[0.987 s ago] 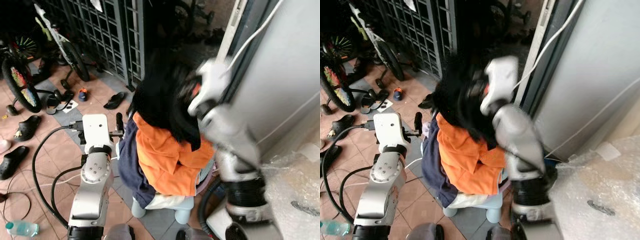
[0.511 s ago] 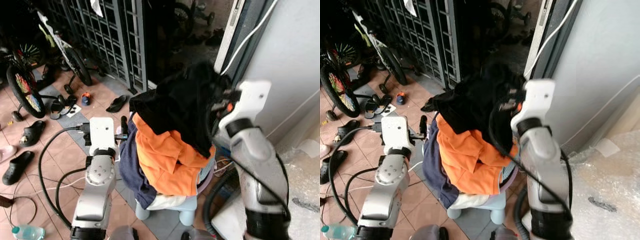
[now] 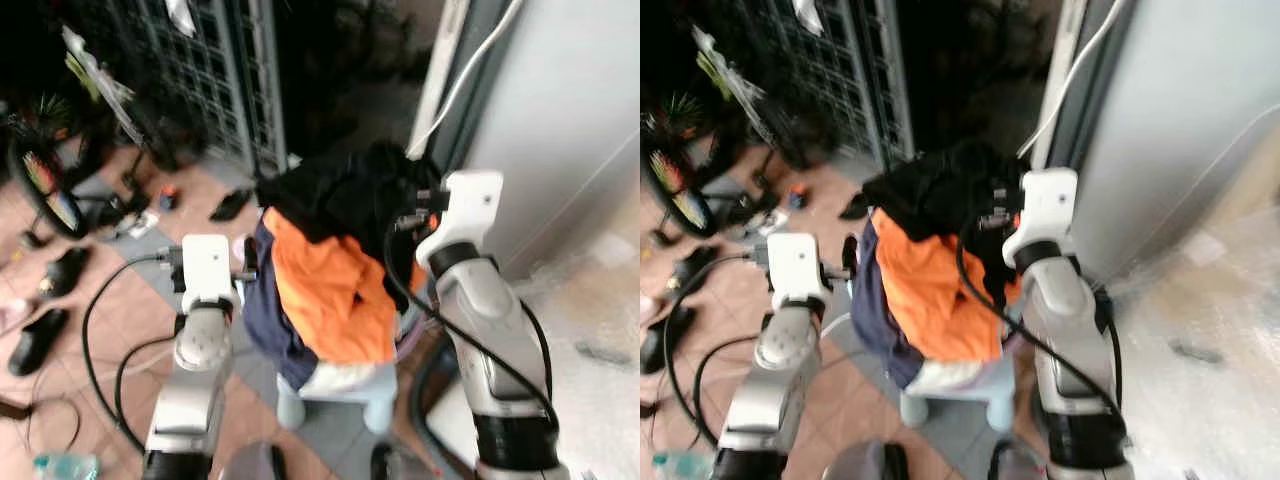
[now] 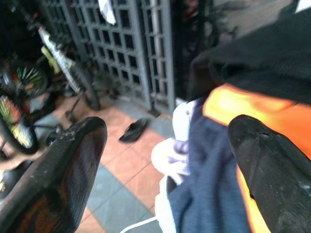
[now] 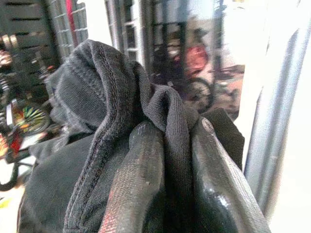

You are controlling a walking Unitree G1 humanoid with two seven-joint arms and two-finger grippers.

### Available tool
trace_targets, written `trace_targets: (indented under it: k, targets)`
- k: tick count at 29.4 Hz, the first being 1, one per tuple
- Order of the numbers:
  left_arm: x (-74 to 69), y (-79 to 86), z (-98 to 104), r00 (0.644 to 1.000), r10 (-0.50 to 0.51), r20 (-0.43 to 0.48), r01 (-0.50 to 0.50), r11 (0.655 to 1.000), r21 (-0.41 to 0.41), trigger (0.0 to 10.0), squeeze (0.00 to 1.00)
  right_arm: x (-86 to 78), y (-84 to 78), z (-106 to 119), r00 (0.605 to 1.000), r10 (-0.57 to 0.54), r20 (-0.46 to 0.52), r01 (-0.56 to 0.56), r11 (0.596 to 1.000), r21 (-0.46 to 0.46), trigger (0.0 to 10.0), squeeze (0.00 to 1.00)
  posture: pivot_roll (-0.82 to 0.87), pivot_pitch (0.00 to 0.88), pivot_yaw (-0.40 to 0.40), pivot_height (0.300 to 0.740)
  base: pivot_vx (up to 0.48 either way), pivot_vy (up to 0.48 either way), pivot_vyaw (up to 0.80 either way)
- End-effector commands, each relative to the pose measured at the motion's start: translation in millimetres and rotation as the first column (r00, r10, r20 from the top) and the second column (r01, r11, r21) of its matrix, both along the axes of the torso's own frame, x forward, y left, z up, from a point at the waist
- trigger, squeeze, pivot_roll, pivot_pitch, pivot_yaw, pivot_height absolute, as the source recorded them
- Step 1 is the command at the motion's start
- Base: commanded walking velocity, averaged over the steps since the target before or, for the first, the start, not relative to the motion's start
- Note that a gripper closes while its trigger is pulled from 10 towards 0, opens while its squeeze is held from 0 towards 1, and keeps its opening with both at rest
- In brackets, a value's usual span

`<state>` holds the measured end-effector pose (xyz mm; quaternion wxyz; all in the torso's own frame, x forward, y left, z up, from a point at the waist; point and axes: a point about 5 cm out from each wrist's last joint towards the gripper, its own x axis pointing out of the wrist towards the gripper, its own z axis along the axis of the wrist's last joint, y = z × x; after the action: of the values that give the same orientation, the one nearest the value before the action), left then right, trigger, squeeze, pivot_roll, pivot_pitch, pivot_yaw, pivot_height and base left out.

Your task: Clothes washing

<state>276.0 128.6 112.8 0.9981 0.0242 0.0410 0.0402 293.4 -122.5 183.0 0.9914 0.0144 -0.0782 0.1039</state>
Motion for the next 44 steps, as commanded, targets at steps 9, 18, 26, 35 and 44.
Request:
trace_targets:
  k: [9,18,26,35,44]
  targets:
    - [-0.5,2.2,3.7,1.0,-0.008,0.016,0.008,1.0,-0.023,10.0,0.0,7.3,-3.2,8.0,0.998,-0.037,0.05,0.037,0.999,-0.001,10.0,0.0,-0.02,0.018,0.084,0.74,0.0,0.0,-0.75]
    - [-2.3,0.5,6.1,0.998,-0.056,0.035,0.058,0.997,-0.05,10.0,0.0,9.6,-7.1,7.7,0.996,-0.065,0.062,0.067,0.997,-0.03,10.0,0.0,-0.03,0.023,0.078,0.74,0.0,-0.039,-0.8]
    - [-2.4,1.3,4.4,0.999,-0.048,0.021,0.049,0.997,-0.058,10.0,0.0,11.7,-10.7,8.7,0.994,-0.081,0.072,0.085,0.995,-0.051,10.0,0.0,-0.03,0.026,0.073,0.74,0.0,-0.439,-0.8]
    - [-2.2,1.6,3.8,0.999,-0.032,0.02,0.033,0.997,-0.064,10.0,0.0,12.5,-10.9,9.2,0.993,-0.084,0.081,0.09,0.994,-0.063,10.0,0.0,-0.03,0.027,0.071,0.74,0.0,-0.037,-0.8]
    - [-3.9,6.7,6.5,0.999,-0.012,0.039,0.016,0.995,-0.095,10.0,0.0,13.4,-6.3,10.4,0.995,-0.021,0.099,0.032,0.993,-0.113,10.0,0.0,-0.04,0.027,0.072,0.74,0.0,0.0,-0.33]
